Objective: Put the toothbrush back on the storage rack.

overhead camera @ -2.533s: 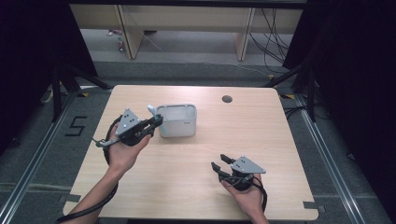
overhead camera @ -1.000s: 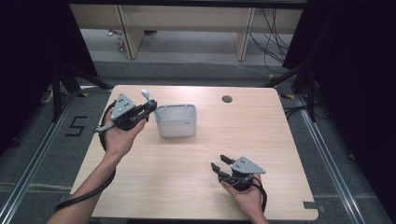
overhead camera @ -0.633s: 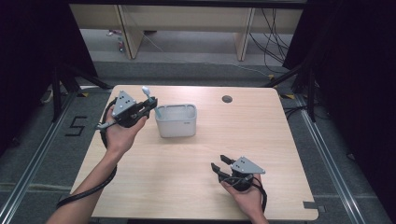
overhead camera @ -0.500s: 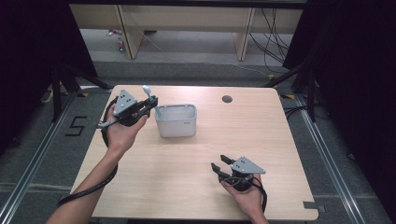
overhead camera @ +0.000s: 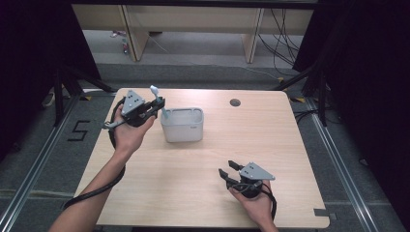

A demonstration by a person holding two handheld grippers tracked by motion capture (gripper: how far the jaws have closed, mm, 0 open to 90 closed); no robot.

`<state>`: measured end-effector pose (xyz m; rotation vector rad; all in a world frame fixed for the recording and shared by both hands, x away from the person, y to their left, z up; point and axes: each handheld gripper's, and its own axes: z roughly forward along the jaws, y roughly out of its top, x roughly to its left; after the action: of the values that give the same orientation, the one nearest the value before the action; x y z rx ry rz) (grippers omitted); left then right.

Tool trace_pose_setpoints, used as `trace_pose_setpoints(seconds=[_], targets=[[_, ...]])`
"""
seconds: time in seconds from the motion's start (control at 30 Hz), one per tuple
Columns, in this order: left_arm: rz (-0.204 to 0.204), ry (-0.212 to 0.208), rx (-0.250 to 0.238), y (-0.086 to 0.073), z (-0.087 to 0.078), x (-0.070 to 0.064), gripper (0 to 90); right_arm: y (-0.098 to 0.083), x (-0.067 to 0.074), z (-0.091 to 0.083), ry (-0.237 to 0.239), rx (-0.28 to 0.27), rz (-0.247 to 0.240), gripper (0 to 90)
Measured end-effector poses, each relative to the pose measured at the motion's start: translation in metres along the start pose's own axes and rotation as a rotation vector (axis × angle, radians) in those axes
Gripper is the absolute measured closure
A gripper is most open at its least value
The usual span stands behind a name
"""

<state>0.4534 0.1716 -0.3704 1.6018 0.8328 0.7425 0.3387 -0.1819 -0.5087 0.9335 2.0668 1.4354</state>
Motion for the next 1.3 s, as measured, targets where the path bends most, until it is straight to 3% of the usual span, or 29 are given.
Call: trace_pose_setpoints(seconds=[0.03,0.17,0.2,0.4,0.63,0.7,0.8,0.9,1.0,1.03,1.13,1.17,1.3], targets=[[0.003,0.002,0.002,0.000,0.001,0.000,83.2,0.000,0.001,-0.001,0.006,0.021,0.014,50.1],[0.010,0.008,0.007,-0.001,0.003,0.001,83.2,0.000,0.000,-0.001,-0.004,0.007,-0.001,50.1],[0.009,0.009,0.006,-0.002,0.004,0.001,83.2,0.000,0.001,-0.001,0.004,0.016,0.015,50.1],[0.014,0.013,0.019,-0.004,0.007,0.002,83.2,-0.001,0.000,0.001,-0.004,-0.008,-0.011,50.0],[0.017,0.017,0.033,-0.008,0.011,0.002,83.1,0.000,-0.001,0.000,-0.005,0.003,-0.023,50.0],[0.017,0.018,0.037,-0.010,0.013,0.002,83.1,-0.001,0.001,0.000,0.009,0.021,0.010,49.9],[0.016,0.019,0.048,-0.013,0.015,0.002,83.1,-0.001,0.002,0.000,0.013,0.029,0.011,49.9],[0.013,0.020,0.055,-0.016,0.017,0.003,83.2,-0.001,0.000,0.001,-0.005,0.009,-0.022,49.9],[0.009,0.021,0.058,-0.018,0.019,0.003,83.1,-0.002,0.003,0.000,0.001,0.022,0.016,49.8],[0.009,0.022,0.062,-0.019,0.019,0.004,83.1,-0.001,0.000,0.000,-0.005,0.016,-0.021,49.8],[0.006,0.023,0.068,-0.020,0.021,0.004,83.1,-0.001,0.000,0.000,-0.005,0.016,-0.021,49.8],[0.003,0.023,0.069,-0.021,0.022,0.004,83.1,-0.002,0.003,0.000,0.004,0.024,0.013,49.8],[-0.001,0.024,0.078,-0.024,0.024,0.005,83.1,-0.001,0.000,0.001,0.000,0.017,-0.022,49.8]])
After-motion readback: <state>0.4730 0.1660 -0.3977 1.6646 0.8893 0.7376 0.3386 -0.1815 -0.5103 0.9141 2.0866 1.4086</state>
